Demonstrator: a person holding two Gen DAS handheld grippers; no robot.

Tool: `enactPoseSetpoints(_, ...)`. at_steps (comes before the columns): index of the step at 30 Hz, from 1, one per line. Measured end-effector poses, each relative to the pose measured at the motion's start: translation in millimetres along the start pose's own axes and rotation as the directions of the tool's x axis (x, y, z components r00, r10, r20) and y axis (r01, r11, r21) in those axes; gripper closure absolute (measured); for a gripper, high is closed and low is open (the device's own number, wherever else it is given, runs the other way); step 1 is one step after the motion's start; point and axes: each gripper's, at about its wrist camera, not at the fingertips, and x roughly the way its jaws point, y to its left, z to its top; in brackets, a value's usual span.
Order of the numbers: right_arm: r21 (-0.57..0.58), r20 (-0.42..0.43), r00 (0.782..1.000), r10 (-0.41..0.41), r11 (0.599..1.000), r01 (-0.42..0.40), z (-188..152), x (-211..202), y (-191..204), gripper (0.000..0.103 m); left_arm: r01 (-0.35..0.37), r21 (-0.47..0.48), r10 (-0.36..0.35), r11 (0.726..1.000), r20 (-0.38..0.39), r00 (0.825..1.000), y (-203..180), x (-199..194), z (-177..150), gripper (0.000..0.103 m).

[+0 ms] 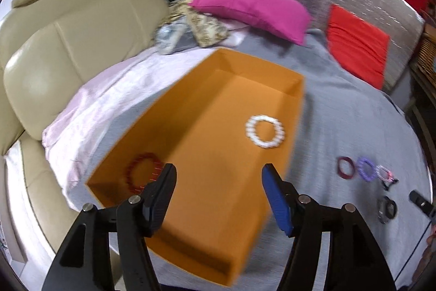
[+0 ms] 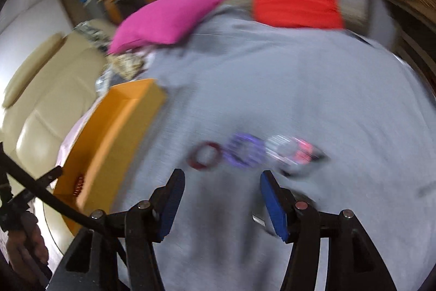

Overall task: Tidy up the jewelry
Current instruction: 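Grasp the maroon band with the left tool while the right grasps the black rubber ring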

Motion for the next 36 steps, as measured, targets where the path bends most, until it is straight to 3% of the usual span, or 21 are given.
enactPoseSetpoints(7, 0.125, -0.036, 0.997, -0.074, 0.989, 0.078, -37, -15, -78, 0.042, 0.052, 0.121, -0.048, 0.991, -0.032, 0.998, -60, 1, -19, 0.037)
enactPoseSetpoints(13, 0.139, -0.023, 0.997, -0.07, 0.988, 0.073, -43, -23, -91, 0.042, 0.07, 0.189, -0.062, 0.979, -0.049, 0.997, -94, 7, -26, 0.037)
enactPoseSetpoints(20, 0.106, -0.07, 0.994, -0.086, 0.99, 0.093, -34, 4, -87, 0.042, 0.087, 0.206, -0.075, 0.975, -0.065, 0.995, -106, 12, -31, 0.037)
enactPoseSetpoints(29, 0.07, -0.113, 0.99, -0.079, 0.994, 0.088, -23, 42, -72, 0.058, 0.088, 0.19, -0.074, 0.978, -0.08, 0.994, -100, 20, -32, 0.037)
enactPoseSetpoints(33, 0.065, -0.138, 0.988, -0.062, 0.995, 0.071, -23, 58, -69, 0.087, 0.088, 0.194, -0.072, 0.977, -0.087, 0.994, -101, 24, -32, 0.037)
enactPoseSetpoints(36, 0.086, -0.105, 0.994, -0.042, 0.995, 0.051, -25, 50, -71, 0.095, 0.085, 0.201, -0.069, 0.976, -0.085, 0.994, -103, 25, -32, 0.037)
